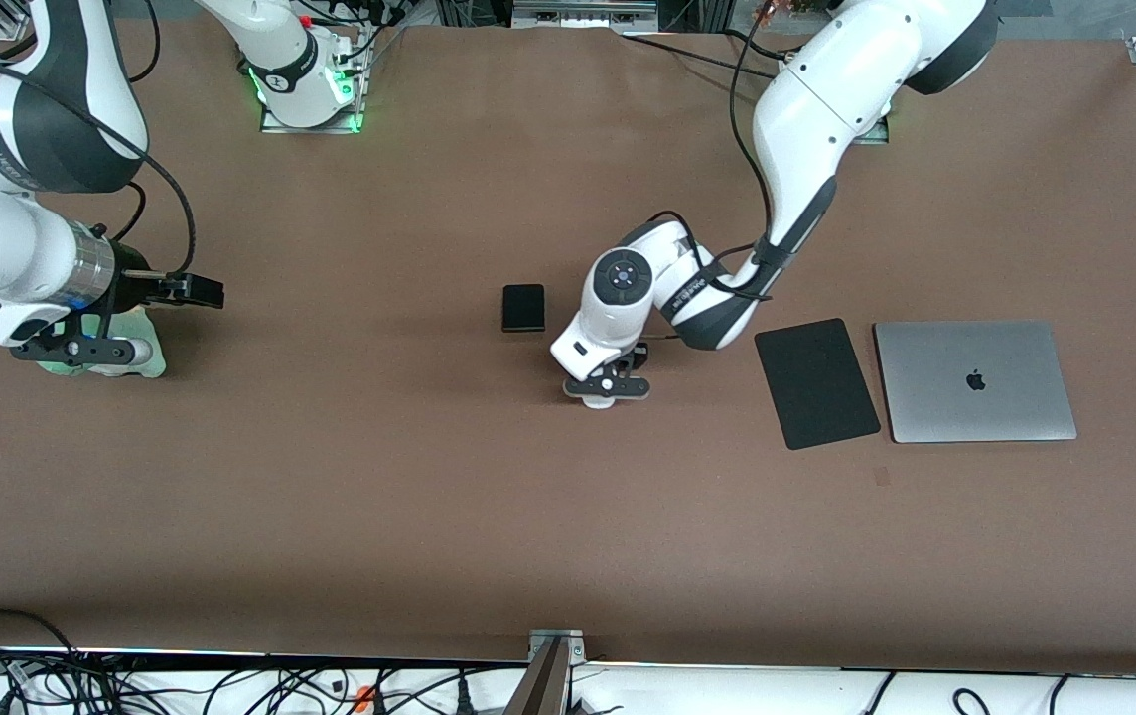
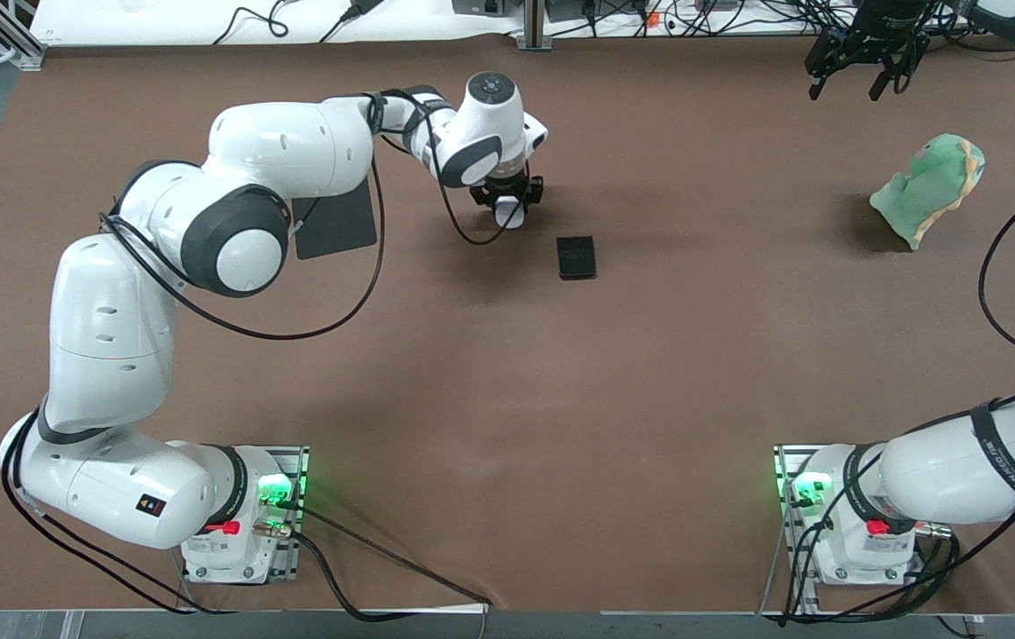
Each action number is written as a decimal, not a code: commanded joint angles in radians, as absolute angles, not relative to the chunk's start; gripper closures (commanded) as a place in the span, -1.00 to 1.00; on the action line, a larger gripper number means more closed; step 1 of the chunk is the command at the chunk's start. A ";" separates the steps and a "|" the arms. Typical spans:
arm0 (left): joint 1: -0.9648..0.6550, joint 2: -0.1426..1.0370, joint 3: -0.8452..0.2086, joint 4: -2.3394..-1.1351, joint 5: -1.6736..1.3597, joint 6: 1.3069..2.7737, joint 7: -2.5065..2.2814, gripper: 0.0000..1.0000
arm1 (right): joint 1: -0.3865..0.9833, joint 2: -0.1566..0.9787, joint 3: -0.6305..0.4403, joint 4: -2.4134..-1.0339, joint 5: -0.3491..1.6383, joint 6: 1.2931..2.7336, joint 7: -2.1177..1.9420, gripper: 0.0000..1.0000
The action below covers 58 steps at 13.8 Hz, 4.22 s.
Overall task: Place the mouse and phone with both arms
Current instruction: 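Carry the mouse to the black pad while the right gripper reaches the phone, then lower the mouse onto the pad while the right gripper grasps the phone, then retract the left gripper while the right gripper lifts the black phone, then carry the black phone with the right gripper toward the green dinosaur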
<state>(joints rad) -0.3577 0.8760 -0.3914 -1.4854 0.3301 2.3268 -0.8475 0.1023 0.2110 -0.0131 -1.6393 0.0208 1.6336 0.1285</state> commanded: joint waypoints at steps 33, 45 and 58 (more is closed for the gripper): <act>0.382 0.397 -0.590 -1.824 0.227 2.047 -0.467 -1.00 | 0.759 0.563 -0.020 -1.907 0.014 2.494 0.699 -1.00; 0.486 0.140 -0.597 -1.565 0.109 1.615 -0.178 -1.00 | 0.824 0.640 -0.031 -1.907 -0.021 2.568 0.808 -1.00; -0.010 0.018 -0.025 -1.548 -0.011 1.499 -0.158 -1.00 | 0.798 0.597 -0.139 -1.779 -0.017 2.277 0.538 0.24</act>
<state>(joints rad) 0.0812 0.0401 -0.1201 -1.5429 0.0112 1.5153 -0.1766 0.8107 0.6280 -0.1035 -1.8115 -0.0210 2.3618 0.6449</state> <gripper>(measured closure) 0.000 0.194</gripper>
